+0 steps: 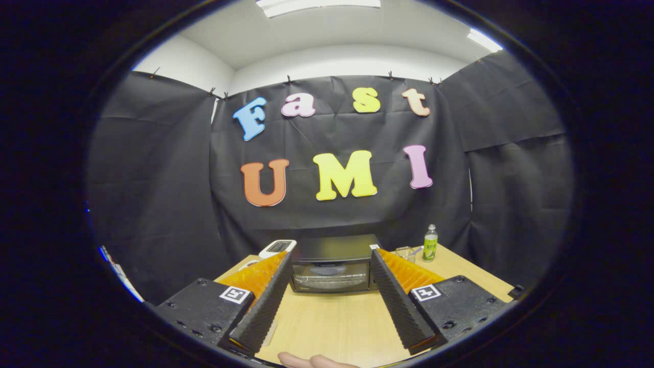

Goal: Open the toaster oven, put the food inside, and close the toaster oven door.

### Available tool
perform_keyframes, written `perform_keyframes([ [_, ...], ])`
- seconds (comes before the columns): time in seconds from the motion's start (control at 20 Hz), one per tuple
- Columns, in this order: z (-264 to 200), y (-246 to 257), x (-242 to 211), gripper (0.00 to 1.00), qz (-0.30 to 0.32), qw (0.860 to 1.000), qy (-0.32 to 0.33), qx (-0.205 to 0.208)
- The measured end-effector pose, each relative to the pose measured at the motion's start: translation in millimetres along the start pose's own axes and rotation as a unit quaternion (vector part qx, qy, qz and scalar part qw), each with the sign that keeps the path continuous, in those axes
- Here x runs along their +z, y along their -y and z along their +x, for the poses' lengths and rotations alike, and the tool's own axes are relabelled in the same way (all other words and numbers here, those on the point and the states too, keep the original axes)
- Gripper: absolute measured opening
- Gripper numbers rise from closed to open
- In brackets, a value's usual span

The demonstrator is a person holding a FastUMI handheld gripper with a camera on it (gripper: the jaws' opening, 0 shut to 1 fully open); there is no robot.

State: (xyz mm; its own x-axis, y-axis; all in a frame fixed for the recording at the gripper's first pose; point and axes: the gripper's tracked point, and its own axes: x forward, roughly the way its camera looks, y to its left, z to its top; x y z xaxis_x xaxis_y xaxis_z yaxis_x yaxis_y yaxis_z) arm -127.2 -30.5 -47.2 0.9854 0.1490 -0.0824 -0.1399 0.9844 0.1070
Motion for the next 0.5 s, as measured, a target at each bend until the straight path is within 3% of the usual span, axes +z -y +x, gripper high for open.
perform_keyframes([
  [0.5,-19.7,11.7,25.3,0.99,0.003,1.000,0.027,-0.002],
])
